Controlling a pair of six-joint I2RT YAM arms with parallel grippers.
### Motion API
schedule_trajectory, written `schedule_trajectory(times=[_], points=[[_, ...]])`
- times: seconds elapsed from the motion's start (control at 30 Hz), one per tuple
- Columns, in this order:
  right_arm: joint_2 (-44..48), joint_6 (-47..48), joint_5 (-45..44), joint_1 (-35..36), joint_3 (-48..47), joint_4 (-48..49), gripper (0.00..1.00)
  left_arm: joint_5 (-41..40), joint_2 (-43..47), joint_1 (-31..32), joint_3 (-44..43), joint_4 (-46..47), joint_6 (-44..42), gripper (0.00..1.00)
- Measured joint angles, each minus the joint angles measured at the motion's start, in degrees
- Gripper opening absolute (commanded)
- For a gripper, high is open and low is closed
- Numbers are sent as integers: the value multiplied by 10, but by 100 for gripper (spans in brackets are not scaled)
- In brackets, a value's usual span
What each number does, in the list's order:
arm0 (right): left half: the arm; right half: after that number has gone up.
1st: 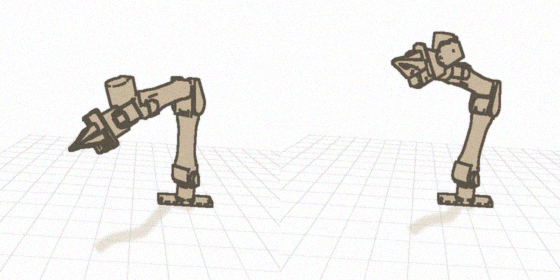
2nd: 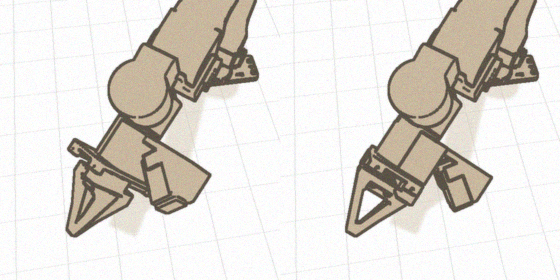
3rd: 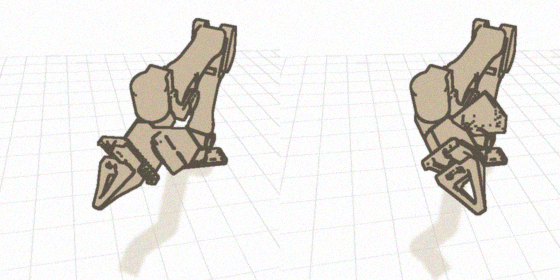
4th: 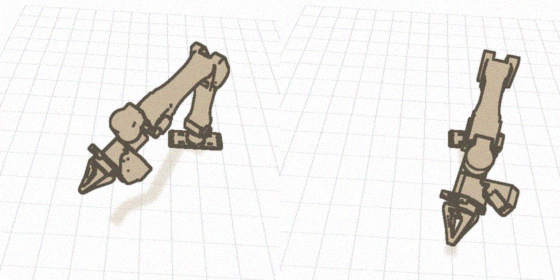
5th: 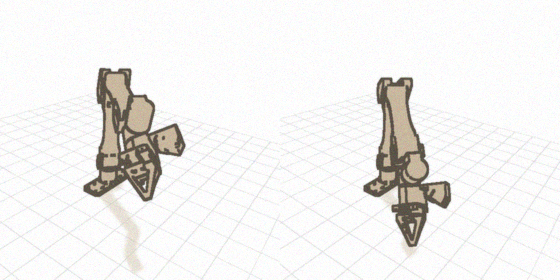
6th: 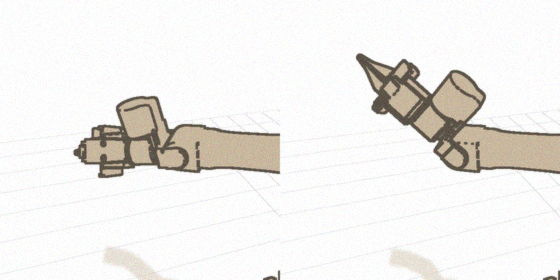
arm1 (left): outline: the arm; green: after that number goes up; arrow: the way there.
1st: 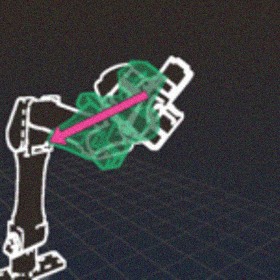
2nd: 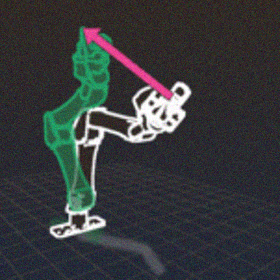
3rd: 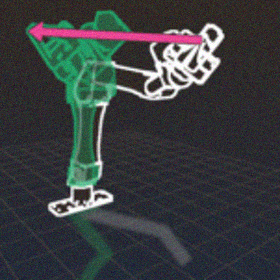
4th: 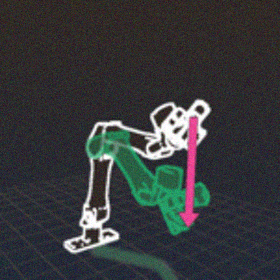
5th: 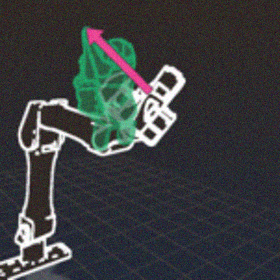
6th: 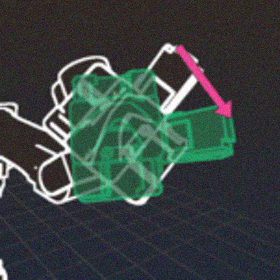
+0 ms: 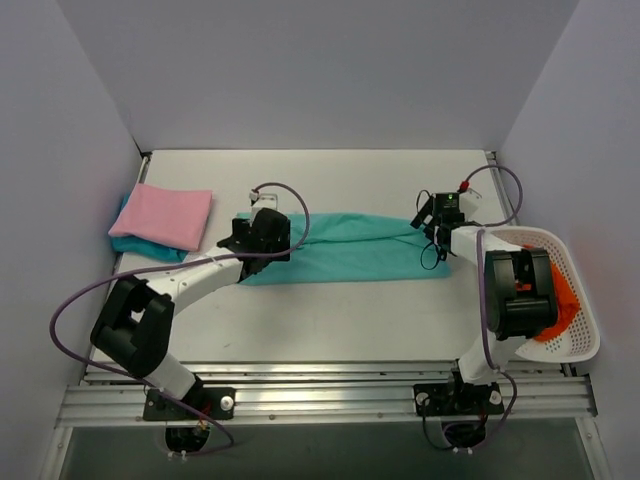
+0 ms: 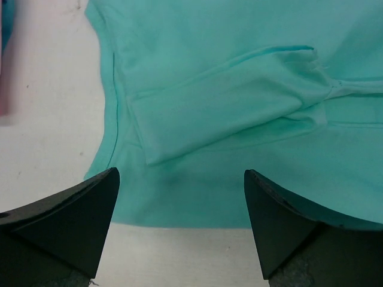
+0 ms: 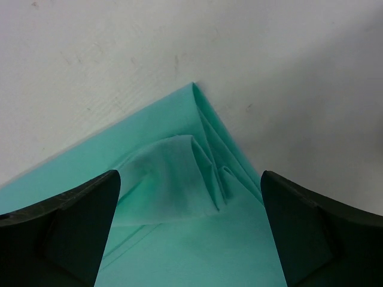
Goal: Fold and stack the t-shirts
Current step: Fold the tshirt
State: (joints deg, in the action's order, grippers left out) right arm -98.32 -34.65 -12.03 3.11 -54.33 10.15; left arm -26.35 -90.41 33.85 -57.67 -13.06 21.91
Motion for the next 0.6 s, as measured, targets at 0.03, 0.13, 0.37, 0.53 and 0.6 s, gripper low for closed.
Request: schedule_trajectory(times=[0.03, 0.13, 0.37, 0.53, 0.6], points=[[3, -5, -7, 0, 3, -4, 100, -30, 4, 14, 2, -17, 17, 94], [17, -19, -23, 2, 9, -23, 100, -101, 37, 61, 21, -51, 64, 94], [99, -37, -52, 60, 4, -48, 100, -175, 169, 78, 70, -48, 103, 94], [110, -39, -38, 157, -52, -38, 100, -184, 170, 76, 78, 2, 101, 94], [95, -37, -36, 186, -86, -40, 100, -179, 156, 73, 82, 18, 97, 94]])
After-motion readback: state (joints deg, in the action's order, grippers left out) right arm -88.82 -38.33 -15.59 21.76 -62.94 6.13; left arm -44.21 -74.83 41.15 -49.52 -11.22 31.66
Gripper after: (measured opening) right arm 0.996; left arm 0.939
